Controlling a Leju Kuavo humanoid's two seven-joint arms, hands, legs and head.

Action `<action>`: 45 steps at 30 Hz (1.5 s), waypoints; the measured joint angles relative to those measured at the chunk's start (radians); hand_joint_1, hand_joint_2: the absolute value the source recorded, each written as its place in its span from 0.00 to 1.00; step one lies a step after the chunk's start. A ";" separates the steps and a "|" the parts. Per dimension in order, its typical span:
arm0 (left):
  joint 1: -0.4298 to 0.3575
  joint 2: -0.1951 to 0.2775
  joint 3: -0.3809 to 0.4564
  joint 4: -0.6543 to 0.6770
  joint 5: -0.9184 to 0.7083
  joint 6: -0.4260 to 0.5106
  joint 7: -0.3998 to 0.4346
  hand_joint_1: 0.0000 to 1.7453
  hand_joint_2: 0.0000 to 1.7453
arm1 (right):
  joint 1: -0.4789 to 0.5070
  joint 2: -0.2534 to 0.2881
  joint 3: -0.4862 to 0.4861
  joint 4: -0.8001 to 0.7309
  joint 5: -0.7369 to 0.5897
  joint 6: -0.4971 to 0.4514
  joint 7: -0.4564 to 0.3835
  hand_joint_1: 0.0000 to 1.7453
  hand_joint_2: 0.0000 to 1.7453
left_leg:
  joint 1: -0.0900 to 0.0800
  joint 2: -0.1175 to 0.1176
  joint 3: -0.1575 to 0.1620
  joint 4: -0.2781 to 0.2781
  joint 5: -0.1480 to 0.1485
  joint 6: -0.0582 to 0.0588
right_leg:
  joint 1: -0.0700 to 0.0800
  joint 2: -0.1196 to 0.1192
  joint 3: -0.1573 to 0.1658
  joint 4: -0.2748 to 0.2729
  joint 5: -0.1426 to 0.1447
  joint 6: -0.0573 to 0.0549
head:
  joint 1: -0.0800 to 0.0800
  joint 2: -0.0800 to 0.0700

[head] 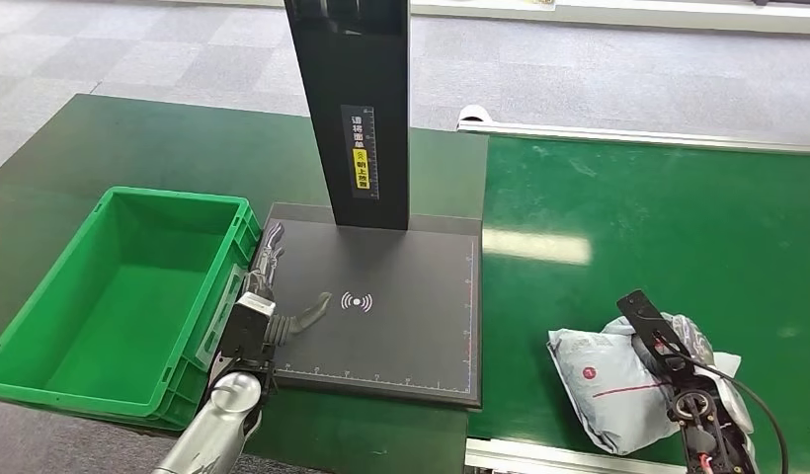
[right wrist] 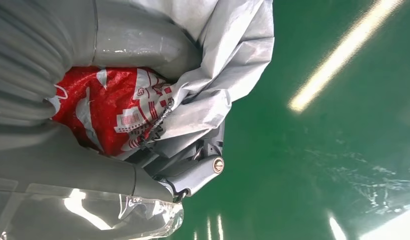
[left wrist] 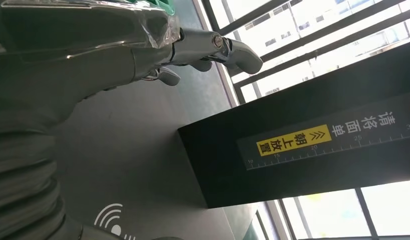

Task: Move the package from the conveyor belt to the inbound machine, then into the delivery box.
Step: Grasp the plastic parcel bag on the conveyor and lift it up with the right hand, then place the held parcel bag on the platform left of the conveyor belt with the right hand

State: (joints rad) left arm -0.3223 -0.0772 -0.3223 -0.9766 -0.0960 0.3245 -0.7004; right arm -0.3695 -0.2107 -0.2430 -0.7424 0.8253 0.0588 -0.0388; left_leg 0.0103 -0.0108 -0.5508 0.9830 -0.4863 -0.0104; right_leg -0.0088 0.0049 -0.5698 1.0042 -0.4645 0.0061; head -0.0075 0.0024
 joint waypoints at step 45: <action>-0.003 -0.081 -0.001 0.024 -0.017 -0.324 0.000 0.00 1.00 | -0.221 0.158 0.306 -0.283 -0.673 0.324 -0.495 1.00 1.00 | 0.000 0.003 -0.001 0.000 0.001 0.000 | 0.000 0.003 -0.002 0.001 0.001 0.000 | 0.000 0.000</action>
State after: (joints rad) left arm -0.3249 -0.1581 -0.3232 -0.9526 -0.1133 0.0002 -0.7004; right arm -0.5909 -0.0524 0.0630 -1.0253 0.1524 0.3828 -0.5334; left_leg 0.0103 -0.0082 -0.5518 0.9831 -0.4857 -0.0103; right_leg -0.0088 0.0075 -0.5719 1.0048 -0.4631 0.0065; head -0.0075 0.0024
